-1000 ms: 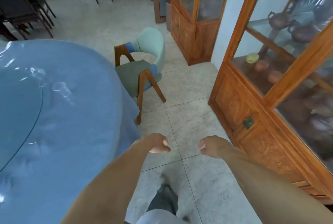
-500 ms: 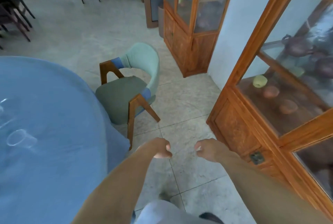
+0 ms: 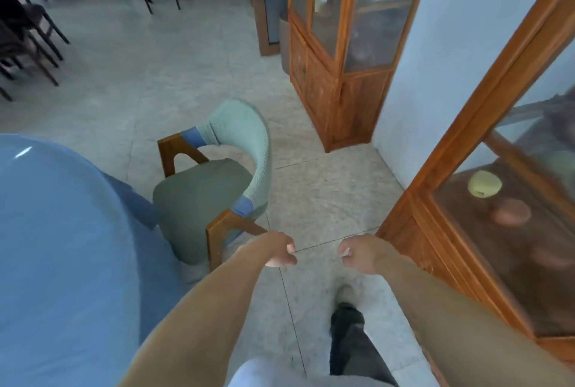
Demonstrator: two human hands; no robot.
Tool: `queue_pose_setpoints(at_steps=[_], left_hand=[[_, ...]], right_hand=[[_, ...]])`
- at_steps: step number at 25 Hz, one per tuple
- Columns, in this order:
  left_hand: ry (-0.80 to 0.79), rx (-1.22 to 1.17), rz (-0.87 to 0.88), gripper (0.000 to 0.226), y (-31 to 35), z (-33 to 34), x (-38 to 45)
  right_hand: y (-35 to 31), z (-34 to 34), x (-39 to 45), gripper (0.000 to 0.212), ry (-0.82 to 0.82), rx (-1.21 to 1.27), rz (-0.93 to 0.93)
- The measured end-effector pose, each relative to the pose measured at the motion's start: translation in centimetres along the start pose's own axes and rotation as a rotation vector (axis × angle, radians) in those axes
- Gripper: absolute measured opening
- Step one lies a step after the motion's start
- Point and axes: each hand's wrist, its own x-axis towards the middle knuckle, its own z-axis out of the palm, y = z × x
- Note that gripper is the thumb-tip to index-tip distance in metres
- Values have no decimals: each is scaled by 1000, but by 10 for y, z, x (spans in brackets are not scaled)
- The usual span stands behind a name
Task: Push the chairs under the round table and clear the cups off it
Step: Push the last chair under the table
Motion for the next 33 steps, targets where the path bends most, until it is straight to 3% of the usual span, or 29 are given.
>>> queue_pose_setpoints(at_steps=[8, 16, 23, 28, 33], left_hand=[[41, -189, -108, 46, 51, -124, 114], [49, -245, -189, 46, 22, -206, 176], [129, -310, -297, 45, -77, -293, 238], [133, -385, -342, 45, -145, -353, 266], [158, -584, -464, 53, -206, -354, 270]], right_hand=[[70, -160, 119, 36, -3, -115, -73], [61, -247, 221, 31, -30, -235, -188], [-6, -325, 339, 33, -40, -364, -294], [-91, -392, 425, 32, -62, -495, -362], [-193, -413, 482, 35, -95, -706, -551]])
